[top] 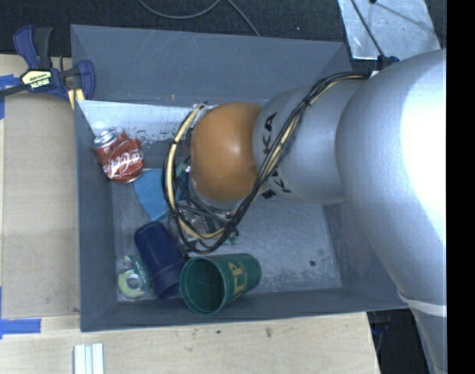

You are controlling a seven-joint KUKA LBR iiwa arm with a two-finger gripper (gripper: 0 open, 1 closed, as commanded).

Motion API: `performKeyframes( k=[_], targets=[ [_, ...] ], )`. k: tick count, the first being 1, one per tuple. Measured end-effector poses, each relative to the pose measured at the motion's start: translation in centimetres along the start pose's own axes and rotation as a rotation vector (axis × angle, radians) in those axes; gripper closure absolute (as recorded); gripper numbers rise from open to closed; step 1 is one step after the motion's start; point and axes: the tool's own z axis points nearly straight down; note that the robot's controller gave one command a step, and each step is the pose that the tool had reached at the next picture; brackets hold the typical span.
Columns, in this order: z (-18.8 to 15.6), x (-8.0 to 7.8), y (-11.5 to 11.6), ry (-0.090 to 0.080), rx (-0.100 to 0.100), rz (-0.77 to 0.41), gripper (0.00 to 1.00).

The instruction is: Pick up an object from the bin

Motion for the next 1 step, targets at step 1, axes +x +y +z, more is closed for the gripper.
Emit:
performKeyframes(
  k=[1],
  targets=[
    [-3.04, -0.45, -0.08, 0.011, 0.001, 0.012, 1.00]
  ],
)
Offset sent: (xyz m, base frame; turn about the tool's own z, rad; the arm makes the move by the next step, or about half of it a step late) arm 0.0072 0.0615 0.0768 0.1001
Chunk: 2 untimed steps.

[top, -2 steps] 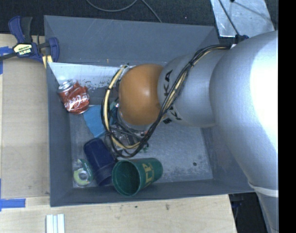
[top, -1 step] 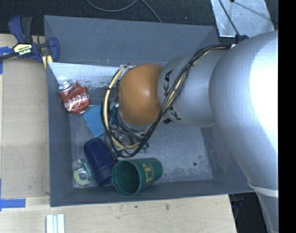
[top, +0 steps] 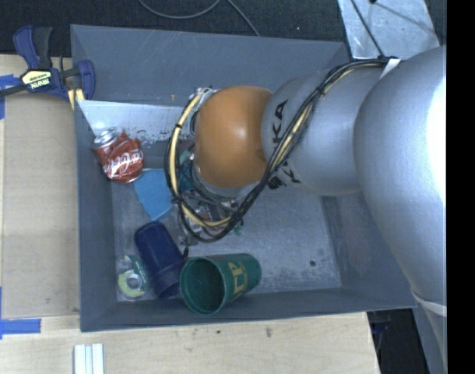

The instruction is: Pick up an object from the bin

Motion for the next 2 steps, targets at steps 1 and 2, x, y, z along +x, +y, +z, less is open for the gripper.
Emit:
performKeyframes(
  k=[1, 2],
  targets=[
    [-4.74, -1.48, 6.10, -0.016, -0.003, 0.086, 0.00],
    [-4.68, -1.47, 5.98, -0.015, -0.002, 0.088, 0.00]
  ],
)
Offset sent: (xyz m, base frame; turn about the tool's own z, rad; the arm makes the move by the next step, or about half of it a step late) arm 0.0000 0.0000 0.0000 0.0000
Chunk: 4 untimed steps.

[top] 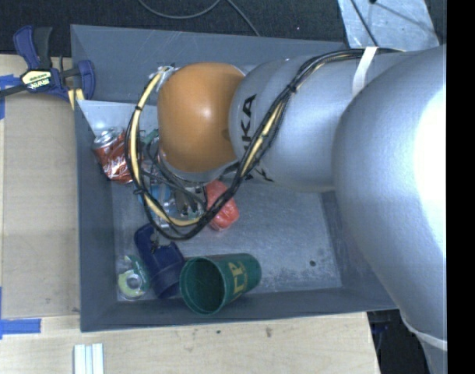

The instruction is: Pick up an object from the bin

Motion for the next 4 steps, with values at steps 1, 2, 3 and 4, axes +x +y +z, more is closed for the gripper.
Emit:
performKeyframes(
  k=[1, 2, 3, 4],
  targets=[
    [1.0, -3.3, -3.3, -0.005, -0.004, -0.038, 0.00],
    [1.5, -6.2, -7.0, -0.004, 0.001, -0.002, 0.00],
    [5.9, -5.9, -8.9, -0.011, -0.004, -0.065, 0.00],
    [7.4, -5.9, -9.3, -0.011, 0.001, -0.085, 1.00]
  ],
)
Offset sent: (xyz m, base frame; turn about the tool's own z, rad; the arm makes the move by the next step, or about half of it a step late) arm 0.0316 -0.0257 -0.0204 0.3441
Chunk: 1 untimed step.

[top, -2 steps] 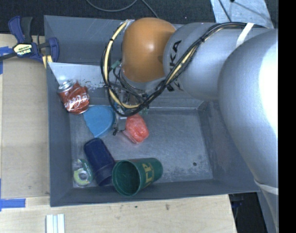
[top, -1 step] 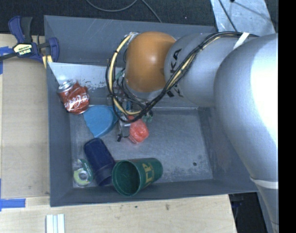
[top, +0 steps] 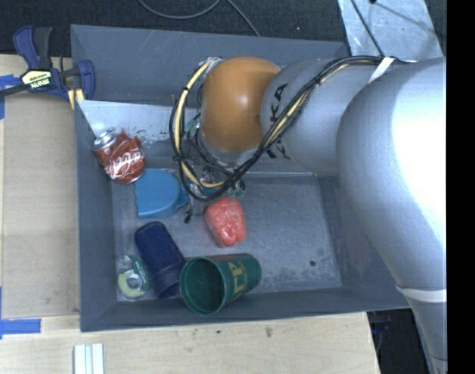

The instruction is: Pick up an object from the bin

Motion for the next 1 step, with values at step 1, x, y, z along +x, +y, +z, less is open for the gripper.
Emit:
performKeyframes(
  k=[1],
  targets=[
    [0.00, 0.00, -0.01, 0.000, 0.000, 0.000, 1.00]
  ],
)
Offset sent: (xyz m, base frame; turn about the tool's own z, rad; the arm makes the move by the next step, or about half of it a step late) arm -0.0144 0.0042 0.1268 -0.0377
